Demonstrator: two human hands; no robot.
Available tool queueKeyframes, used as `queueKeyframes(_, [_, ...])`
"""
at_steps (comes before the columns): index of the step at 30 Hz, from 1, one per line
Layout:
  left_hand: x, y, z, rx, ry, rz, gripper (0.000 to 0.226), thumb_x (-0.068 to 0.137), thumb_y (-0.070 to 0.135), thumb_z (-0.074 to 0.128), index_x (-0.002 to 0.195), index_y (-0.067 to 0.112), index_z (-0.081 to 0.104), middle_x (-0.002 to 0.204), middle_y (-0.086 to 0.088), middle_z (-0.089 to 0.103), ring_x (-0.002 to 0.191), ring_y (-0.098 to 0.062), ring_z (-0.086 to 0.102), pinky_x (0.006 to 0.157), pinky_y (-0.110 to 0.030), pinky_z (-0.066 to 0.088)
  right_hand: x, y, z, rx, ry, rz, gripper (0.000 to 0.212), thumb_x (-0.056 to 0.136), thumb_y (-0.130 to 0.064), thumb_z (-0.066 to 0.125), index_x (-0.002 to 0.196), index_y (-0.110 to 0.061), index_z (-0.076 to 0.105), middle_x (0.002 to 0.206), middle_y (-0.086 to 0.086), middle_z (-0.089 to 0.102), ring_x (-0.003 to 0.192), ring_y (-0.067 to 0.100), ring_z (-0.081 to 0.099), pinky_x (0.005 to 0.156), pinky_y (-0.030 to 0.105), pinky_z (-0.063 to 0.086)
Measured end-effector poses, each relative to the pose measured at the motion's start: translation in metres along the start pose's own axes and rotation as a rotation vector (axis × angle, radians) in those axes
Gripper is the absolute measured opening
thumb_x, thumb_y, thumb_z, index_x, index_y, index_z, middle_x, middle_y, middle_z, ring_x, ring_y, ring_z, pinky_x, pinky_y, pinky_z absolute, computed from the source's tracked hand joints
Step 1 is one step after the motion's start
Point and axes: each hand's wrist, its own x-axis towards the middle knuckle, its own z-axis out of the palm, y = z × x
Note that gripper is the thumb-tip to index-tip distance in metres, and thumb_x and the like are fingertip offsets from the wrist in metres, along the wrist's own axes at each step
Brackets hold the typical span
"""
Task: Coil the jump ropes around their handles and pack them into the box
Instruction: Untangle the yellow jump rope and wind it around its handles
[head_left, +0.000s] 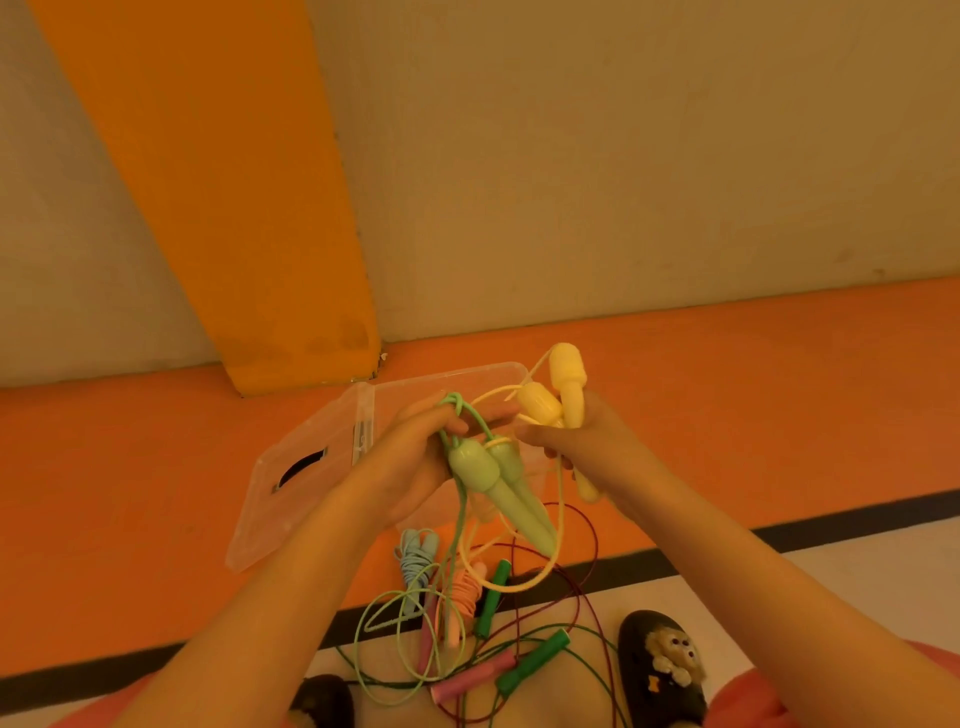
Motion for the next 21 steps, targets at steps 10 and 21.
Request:
queueKeyframes(10, [0.002, -0.006, 0.001, -0.101, 0.045, -0.021, 0.039, 0.080, 0.001, 0.036, 0.113, -0.006, 0.055, 0.116, -0.012, 0.069, 0.098, -0.020, 0.065, 0.075, -0.030, 0.056, 0.009, 0.018, 0.011, 0.057, -0.076, 0.033, 0.050, 0.066, -0.017, 0.083, 0.111, -0.014, 0.060, 0.095, 0.001, 0.068, 0.088, 0.012, 0.064, 0.070, 0.028, 0.051])
queueKeyframes(21, [0.002, 0.007, -0.002, -0.271, 0.096, -0.013, 0.032, 0.087, 0.007, 0.032, 0.074, 0.008, 0.061, 0.085, -0.007, 0.072, 0.074, -0.016, 0.065, 0.066, -0.028, 0.053, 0.008, 0.026, 0.022, 0.041, -0.067, 0.028, 0.100, 0.043, -0.044, 0.086, 0.133, -0.031, 0.043, 0.127, -0.010, 0.056, 0.116, 0.010, 0.055, 0.097, 0.041, 0.049])
